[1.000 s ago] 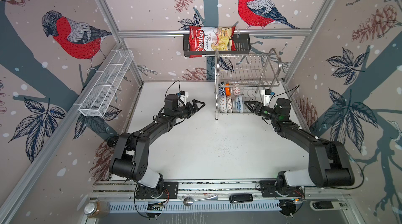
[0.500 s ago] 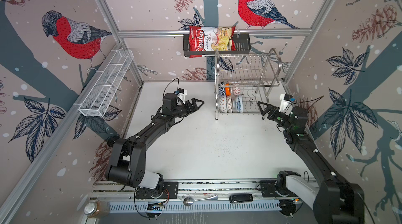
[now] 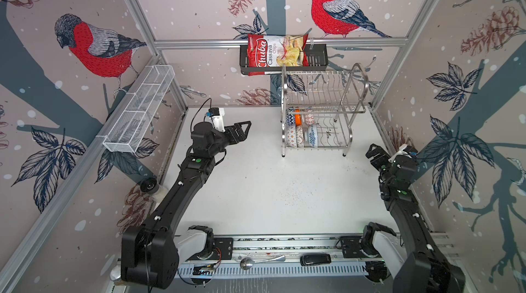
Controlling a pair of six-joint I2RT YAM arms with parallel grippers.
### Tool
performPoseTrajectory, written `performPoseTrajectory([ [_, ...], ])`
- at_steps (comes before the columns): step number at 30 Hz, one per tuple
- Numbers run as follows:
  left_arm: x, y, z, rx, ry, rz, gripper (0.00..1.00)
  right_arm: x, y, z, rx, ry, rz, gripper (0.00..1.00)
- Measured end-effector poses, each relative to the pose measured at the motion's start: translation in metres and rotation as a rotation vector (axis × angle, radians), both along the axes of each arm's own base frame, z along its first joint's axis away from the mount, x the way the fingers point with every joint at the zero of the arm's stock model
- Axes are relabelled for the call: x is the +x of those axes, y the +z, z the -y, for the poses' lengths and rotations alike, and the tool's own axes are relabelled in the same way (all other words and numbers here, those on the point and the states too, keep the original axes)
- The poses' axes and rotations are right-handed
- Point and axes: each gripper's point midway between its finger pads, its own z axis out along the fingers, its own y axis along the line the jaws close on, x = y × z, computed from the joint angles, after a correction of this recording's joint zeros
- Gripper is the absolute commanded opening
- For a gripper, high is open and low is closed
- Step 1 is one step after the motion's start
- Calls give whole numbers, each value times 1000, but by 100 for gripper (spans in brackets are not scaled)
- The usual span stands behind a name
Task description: Load the bowls into the dish rack
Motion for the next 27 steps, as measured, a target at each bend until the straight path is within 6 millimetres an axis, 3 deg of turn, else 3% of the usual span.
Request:
performPoseTrajectory([
  [3, -8, 3, -30, 93, 157, 104, 98, -6, -12, 9, -25, -54, 5, 100],
  [8, -16, -27, -99, 306, 510, 162, 98, -16, -17, 12, -119, -111, 75, 100],
  [13, -22, -81, -149, 567, 746, 107, 98, -12, -21, 4, -240, -119, 85, 100],
  [16, -20, -111, -162, 668, 792, 39, 98, -2, -33, -9, -298, -80, 49, 100],
  [21, -18, -139, -169, 702, 806, 2, 98, 12, -50, -32, -374, -1, 12, 99],
  [24, -15, -145, -167, 677, 798, 16, 98, 19, -40, -48, -430, 49, 56, 100],
  [27, -10, -155, -159, 650, 750, 36, 98, 20, -32, -51, -474, 55, 91, 100],
])
